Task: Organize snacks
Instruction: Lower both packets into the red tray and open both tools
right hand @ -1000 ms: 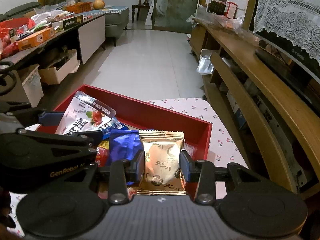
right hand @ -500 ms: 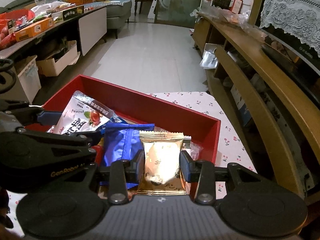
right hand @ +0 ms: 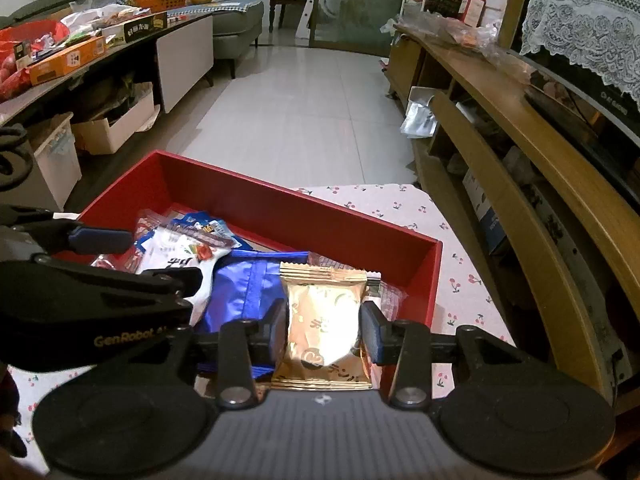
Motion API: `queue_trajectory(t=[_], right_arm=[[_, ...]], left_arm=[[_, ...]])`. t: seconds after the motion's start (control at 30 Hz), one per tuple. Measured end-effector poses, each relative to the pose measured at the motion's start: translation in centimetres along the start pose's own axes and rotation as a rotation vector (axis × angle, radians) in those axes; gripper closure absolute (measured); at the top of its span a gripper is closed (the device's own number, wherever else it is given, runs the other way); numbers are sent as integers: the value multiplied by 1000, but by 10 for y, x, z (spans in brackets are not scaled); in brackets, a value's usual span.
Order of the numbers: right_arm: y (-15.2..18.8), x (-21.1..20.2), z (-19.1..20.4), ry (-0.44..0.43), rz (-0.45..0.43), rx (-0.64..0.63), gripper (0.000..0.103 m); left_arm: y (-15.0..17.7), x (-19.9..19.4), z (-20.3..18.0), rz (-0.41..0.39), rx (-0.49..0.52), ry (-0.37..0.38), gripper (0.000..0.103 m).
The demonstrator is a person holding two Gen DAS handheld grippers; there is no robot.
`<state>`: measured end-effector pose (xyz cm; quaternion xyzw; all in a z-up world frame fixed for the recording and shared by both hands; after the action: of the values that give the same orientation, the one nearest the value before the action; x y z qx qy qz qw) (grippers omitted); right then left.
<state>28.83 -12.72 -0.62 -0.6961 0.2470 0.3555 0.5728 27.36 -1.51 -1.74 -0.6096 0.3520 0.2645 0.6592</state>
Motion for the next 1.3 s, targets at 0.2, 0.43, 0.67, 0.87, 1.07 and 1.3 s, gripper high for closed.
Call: queue_trajectory(t=[0.2, 0.43, 0.67, 0.87, 1.07, 1.3], right_arm=[[-1, -5, -1, 0, -16, -5, 51], [-5, -19, 0, -5, -56, -7, 43], [-5, -39, 1, 15, -110, -19, 42], [-2, -56, 3, 1, -138, -11, 39], [0, -73, 8, -15, -160, -5, 38], [9, -95, 11, -38, -178, 17, 35]], left_arm=[[0, -5, 2, -9, -3, -4, 28], [-2, -18, 9, -34, -29, -25, 20], [-2, -47, 12, -115, -38, -61, 8], [-2, -83, 14, -232, -64, -46, 0], [4, -97, 10, -280, -34, -86, 0], [12, -120, 12, -336, -41, -105, 0]])
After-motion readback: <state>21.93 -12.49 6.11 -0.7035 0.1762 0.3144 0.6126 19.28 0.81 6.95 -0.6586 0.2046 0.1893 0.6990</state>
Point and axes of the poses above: each gripper's, at about its wrist camera, not at the fingertips, and x roughly the way its jaws point, z to its left, y to its underside, the point moved 5 cm from there along x, roughly the way its jaws point, and after that the axes turned 3 degrees about z, right-handed, at the moved point
